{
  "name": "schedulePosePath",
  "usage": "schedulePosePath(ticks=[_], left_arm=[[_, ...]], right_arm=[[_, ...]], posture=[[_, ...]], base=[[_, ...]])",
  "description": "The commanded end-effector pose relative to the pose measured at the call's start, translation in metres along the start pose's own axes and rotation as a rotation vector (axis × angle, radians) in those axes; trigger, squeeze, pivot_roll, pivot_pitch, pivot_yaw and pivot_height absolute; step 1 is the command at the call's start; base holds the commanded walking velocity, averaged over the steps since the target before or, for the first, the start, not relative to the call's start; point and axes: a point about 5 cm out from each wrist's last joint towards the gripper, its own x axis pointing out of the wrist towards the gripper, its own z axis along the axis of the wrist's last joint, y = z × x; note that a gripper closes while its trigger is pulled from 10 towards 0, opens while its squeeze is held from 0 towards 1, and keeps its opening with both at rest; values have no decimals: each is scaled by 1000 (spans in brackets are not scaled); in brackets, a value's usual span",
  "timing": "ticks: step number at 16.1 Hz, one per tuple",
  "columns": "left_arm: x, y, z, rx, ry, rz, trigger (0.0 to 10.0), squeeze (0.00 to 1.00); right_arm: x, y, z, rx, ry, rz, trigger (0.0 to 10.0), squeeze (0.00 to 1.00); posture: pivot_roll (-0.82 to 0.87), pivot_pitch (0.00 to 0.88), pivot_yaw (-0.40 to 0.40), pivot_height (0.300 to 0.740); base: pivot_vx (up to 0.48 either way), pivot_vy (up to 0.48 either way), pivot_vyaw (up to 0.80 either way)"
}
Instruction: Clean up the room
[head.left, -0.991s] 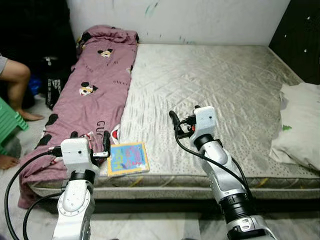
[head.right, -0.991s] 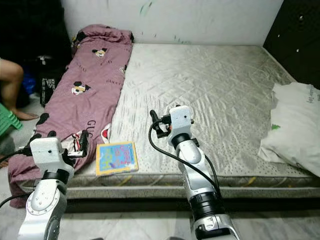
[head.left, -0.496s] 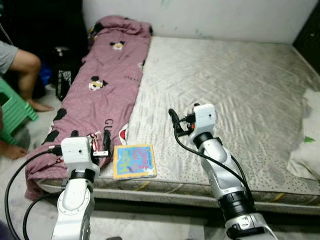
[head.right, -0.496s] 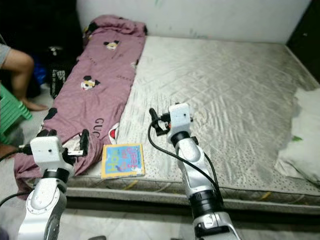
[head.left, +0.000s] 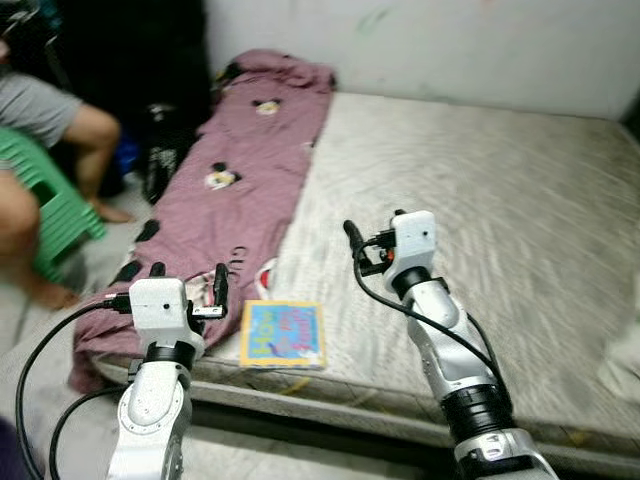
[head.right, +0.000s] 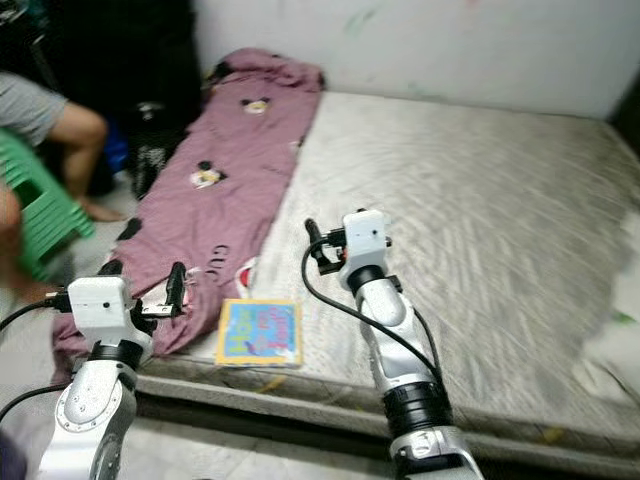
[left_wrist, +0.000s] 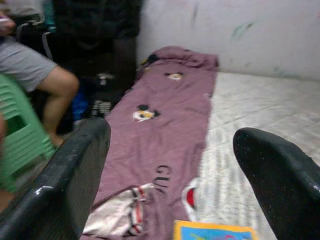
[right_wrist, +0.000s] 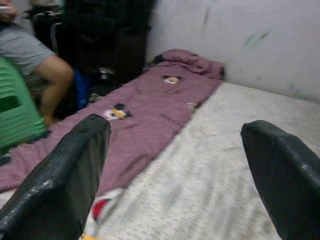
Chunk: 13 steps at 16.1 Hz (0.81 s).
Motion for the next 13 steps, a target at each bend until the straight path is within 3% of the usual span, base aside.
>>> schedulePosePath(ticks=[1,9,13], left_arm=[[1,0,1,6,2,2,10000,0],[2,2,0,26,17,21,10000,0],[2,0,0,25,17,19,10000,0]], right_arm=[[1,0,1,-6,-3,-3,10000,0],[1,-1,0,2,3,-10,10000,0],[2,-2,-1,6,10,-14,10000,0]], posture=[[-30,0,-24,740],[-28,0,-23,740],[-30,0,-24,740]], base=[[0,0,0],[0,0,0],[0,0,-723]])
